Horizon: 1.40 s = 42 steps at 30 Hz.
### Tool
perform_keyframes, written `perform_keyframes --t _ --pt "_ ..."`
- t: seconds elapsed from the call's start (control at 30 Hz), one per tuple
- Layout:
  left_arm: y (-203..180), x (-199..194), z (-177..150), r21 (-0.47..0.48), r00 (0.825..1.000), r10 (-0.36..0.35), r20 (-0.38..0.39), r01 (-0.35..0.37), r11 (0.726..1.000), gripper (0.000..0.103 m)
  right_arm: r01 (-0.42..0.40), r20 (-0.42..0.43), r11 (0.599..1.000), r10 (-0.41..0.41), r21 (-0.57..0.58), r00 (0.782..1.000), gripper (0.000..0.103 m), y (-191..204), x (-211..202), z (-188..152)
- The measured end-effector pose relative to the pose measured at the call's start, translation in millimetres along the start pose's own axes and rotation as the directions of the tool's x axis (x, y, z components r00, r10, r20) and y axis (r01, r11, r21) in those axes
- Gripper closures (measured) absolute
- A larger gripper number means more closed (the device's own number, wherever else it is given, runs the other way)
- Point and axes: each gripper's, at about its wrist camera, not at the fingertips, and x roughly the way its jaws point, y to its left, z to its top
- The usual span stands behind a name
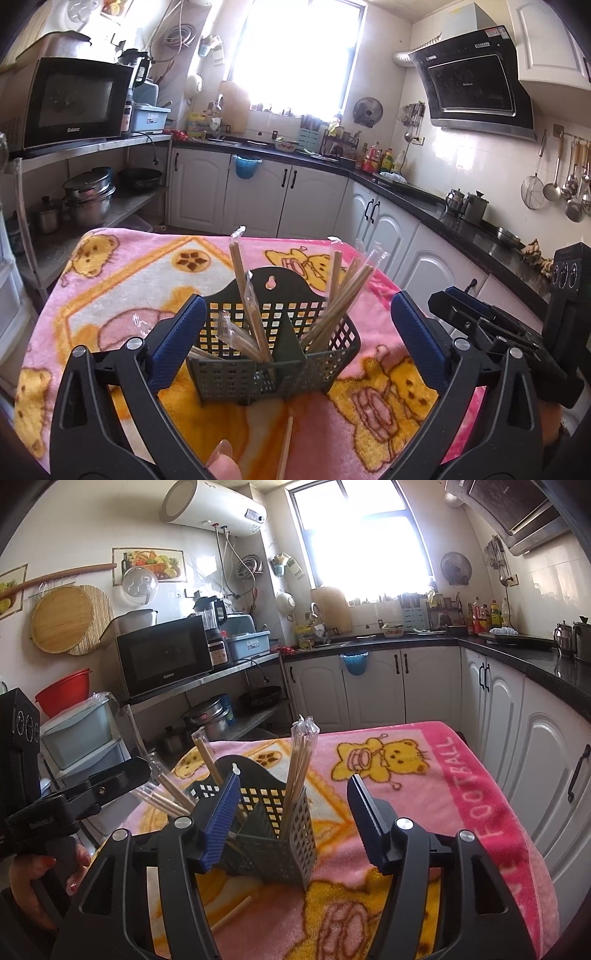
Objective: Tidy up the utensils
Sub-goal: 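Move both open tools down to the last loose chopsticks beside the caddy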
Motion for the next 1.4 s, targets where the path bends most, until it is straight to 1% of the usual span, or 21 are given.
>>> perform_keyframes --t 0.23,0.73,1.1,1.4 --pt "-4 -4 -9 0.007 1.0 -0.005 -0.012 0.005 1.0 0.011 0.004 -0.011 1.0 -0.004 -0.013 1.0 0.042 3 -8 -6" --pt "-6 -6 -28 0.005 0.999 0.002 -0.052 -0.002 1.0 0.011 0.004 -0.053 1.0 -0.005 -0.03 0.999 0.041 4 -18 -23" --pt "-8 -2 -49 0.007 0.994 0.003 -0.109 -0.002 1.0 0.011 0.007 -0.107 0.999 -0.011 -0.034 0.994 0.041 -1 -19 -41" --pt "-14 9 -68 0.031 0.985 0.008 -0.171 -0.003 1.0 0.011 0.012 -0.164 1.0 -0.016 -0.024 0.986 0.041 -8 -18 -61"
